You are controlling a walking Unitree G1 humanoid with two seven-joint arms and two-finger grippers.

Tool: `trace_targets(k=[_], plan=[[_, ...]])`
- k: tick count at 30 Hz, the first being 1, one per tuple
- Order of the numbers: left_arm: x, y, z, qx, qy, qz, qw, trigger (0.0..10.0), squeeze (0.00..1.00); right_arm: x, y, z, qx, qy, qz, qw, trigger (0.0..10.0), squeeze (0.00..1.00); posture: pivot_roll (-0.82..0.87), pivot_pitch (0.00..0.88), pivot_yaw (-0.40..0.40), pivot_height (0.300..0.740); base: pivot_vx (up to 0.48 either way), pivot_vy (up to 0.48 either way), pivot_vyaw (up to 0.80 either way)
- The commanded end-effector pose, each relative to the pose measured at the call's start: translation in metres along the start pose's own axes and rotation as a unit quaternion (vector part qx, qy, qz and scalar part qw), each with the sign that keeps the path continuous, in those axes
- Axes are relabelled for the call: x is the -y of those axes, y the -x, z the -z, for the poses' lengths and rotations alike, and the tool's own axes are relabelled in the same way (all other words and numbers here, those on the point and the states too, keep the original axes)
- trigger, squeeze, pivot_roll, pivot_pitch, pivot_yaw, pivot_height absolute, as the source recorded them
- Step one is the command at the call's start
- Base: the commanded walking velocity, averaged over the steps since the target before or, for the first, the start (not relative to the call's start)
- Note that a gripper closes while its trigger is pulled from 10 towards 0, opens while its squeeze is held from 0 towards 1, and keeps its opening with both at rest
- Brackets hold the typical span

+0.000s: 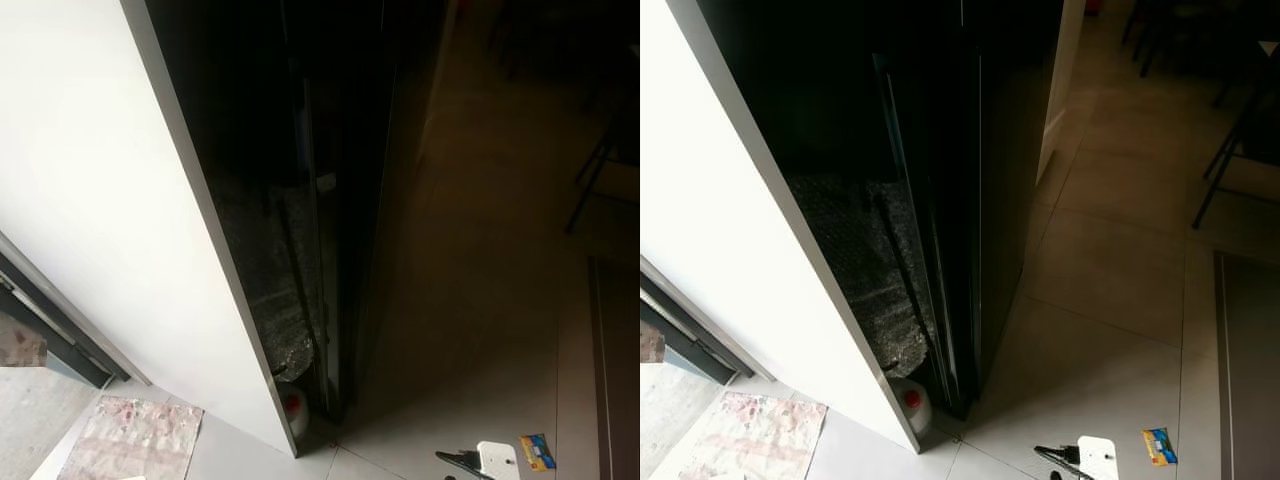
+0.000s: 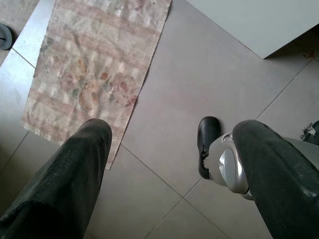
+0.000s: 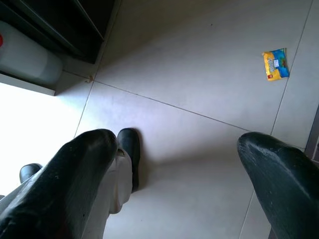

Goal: Restocking fridge

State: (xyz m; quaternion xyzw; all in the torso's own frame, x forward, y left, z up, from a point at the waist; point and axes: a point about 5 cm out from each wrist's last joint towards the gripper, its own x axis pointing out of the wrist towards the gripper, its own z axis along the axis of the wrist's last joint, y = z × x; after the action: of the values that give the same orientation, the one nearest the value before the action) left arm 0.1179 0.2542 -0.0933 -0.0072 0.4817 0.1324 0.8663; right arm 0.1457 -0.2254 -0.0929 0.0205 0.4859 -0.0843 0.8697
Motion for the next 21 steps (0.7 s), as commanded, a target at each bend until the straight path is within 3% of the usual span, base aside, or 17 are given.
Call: trace_targets(k=[1,10,21], plan=[[0.0001,0.001,0.0052,-0.01,0.001,0.001,1.0,10.0,0.0,0.0002,0.0002,0.0011,-0.002,0.0,0.001,1.0,10.0,0.0,-0.07,0.01,0.056,0.74,0.0,-0.274,0.0],[0.0083,-0.0001,0.0037,-0.007,0.0,0.007,1.0,10.0,0.0,0.0007,0.0004,0.0013,-0.001,-0.003,-0.003,1.0,10.0,0.0,-0.06,0.024,0.053,0.74,0.0,-0.342,0.0],[0.0052,0.0011,0.0068,-0.009,0.005,0.005,1.0,10.0,0.0,-0.0003,0.0001,-0.0003,0.002,-0.007,-0.007,1.0,10.0,0.0,-0.06,0.037,0.053,0.74,0.0,-0.372,0.0]])
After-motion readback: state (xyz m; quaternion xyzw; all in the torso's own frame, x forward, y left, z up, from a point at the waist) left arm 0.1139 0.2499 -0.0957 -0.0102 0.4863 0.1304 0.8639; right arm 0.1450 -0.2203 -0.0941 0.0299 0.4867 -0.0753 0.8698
